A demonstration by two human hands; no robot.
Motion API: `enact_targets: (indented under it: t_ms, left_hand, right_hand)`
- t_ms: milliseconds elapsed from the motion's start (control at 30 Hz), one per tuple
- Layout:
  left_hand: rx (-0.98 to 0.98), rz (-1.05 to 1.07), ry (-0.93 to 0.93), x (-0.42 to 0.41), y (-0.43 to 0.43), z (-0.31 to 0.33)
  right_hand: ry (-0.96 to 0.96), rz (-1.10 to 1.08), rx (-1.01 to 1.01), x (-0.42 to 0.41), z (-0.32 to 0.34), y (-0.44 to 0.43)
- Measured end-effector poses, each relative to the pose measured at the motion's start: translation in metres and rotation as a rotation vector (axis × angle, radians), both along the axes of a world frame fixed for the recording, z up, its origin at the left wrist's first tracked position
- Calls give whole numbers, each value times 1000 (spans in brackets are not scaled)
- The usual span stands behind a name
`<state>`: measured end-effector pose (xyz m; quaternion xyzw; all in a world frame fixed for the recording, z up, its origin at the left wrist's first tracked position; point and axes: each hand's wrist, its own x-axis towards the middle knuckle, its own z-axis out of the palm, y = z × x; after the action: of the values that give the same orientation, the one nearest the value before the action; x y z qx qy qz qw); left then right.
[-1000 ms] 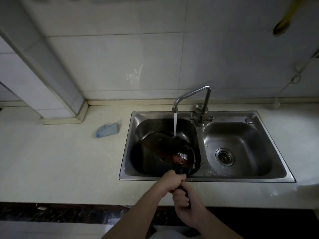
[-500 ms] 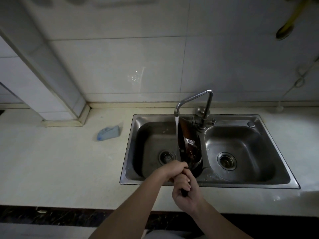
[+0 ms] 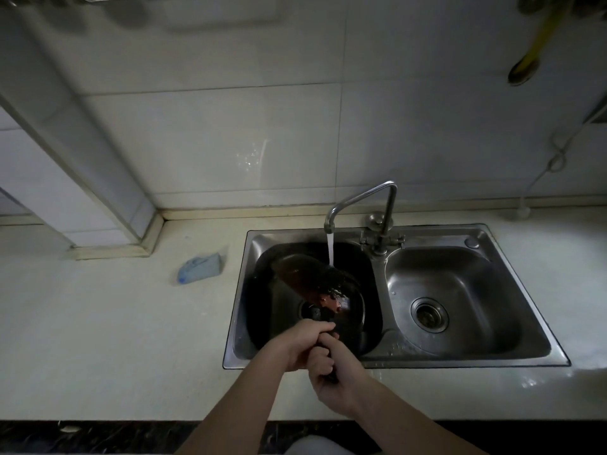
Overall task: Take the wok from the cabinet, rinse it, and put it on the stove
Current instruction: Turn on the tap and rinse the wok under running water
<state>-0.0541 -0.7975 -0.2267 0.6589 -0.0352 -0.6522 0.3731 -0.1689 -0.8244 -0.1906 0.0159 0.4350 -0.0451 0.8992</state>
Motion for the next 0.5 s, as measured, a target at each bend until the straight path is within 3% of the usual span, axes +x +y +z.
enact_targets:
  t_ms: [167,300,500]
  left_hand:
    - [5,134,4,11,-9,7]
    - [-73,282,84,18,-18,11]
    - [-192,399,183,34,-56,45]
  right_hand:
    - [141,136,-181,21,17,-16]
    - [138,223,-242,35,28,-39]
    - [-19,115,-106,72,40,-91]
